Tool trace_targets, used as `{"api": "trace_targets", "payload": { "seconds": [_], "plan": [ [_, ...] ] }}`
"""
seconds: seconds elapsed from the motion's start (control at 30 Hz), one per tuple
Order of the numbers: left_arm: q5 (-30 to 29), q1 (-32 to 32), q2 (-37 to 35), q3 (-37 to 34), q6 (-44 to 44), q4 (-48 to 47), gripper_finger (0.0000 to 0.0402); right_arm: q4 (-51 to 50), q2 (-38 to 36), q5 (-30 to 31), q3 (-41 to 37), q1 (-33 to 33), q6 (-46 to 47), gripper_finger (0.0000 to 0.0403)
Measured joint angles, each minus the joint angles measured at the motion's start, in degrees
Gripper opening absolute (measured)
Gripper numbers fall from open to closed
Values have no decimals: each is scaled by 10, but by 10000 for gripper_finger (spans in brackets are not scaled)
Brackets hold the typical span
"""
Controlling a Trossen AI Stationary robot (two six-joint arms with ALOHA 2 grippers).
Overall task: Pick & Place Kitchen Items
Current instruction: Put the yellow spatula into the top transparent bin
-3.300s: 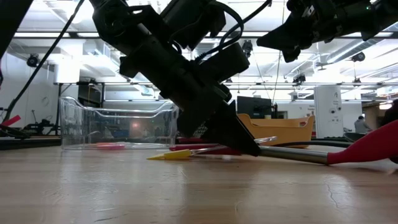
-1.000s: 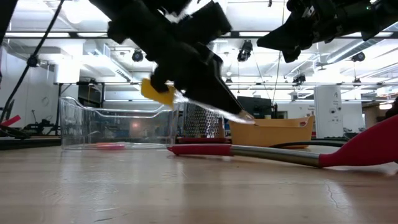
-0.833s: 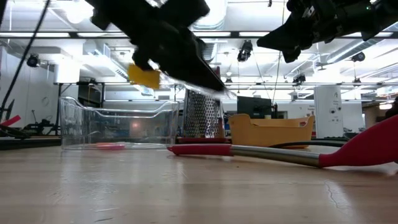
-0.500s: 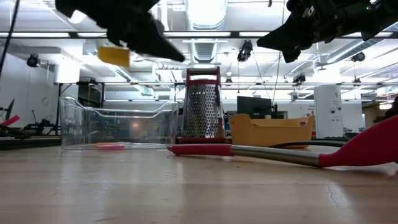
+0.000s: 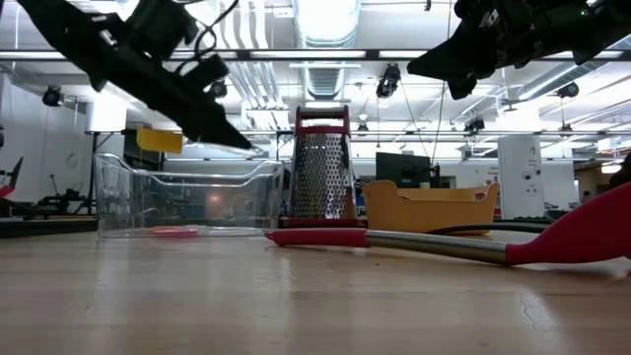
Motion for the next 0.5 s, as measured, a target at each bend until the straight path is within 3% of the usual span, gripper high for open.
{"api": "trace_targets", "payload": {
  "seconds": [0.27,0.5],
  "plan": [
    [45,73,14,-14,-64,8,20,0,0,0,0,0,0,8],
    [49,80,30,-17,-83,7,26,0,0,0,0,0,0,8]
  ]
}}
